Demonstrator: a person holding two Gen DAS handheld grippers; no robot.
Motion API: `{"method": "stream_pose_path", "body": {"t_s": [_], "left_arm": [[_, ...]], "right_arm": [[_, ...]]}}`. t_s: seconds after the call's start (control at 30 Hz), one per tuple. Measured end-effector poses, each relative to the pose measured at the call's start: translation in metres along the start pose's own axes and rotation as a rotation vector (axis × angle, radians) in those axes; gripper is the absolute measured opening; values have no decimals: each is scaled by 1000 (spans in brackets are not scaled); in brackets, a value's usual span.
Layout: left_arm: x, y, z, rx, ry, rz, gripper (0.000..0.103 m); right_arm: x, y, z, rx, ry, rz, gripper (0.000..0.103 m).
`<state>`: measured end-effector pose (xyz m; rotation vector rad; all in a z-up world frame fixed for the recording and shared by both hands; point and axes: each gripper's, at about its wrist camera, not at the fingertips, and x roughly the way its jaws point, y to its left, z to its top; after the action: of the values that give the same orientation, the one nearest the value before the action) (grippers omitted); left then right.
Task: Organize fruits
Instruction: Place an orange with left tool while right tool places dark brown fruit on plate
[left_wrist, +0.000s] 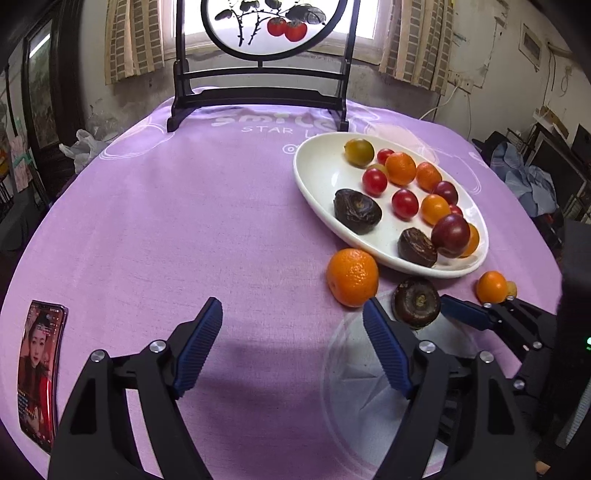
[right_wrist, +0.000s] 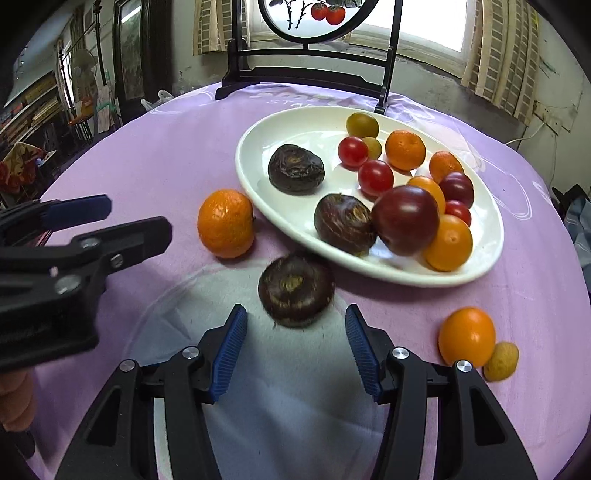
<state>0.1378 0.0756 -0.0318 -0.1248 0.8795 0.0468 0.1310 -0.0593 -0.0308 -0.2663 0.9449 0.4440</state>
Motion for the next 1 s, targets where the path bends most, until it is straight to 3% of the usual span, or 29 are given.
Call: {"method": "stream_pose_path", "body": {"t_s": [0.1, 0.2, 0.7, 1.0], "left_arm": [[-1, 7, 2, -34, 7, -11, 77], [0, 10, 3, -46, 8, -7, 77], [19, -7, -5, 17, 50, -4, 77], [24, -21, -10, 59, 31, -2, 77]], "right_arm": [[3, 2, 5, 4, -5, -5, 55], [5, 3, 8, 14, -12, -12, 43], [-41, -41, -26, 147, -61, 62, 43], [-54, -59, -36, 187, -101, 103, 42]]}}
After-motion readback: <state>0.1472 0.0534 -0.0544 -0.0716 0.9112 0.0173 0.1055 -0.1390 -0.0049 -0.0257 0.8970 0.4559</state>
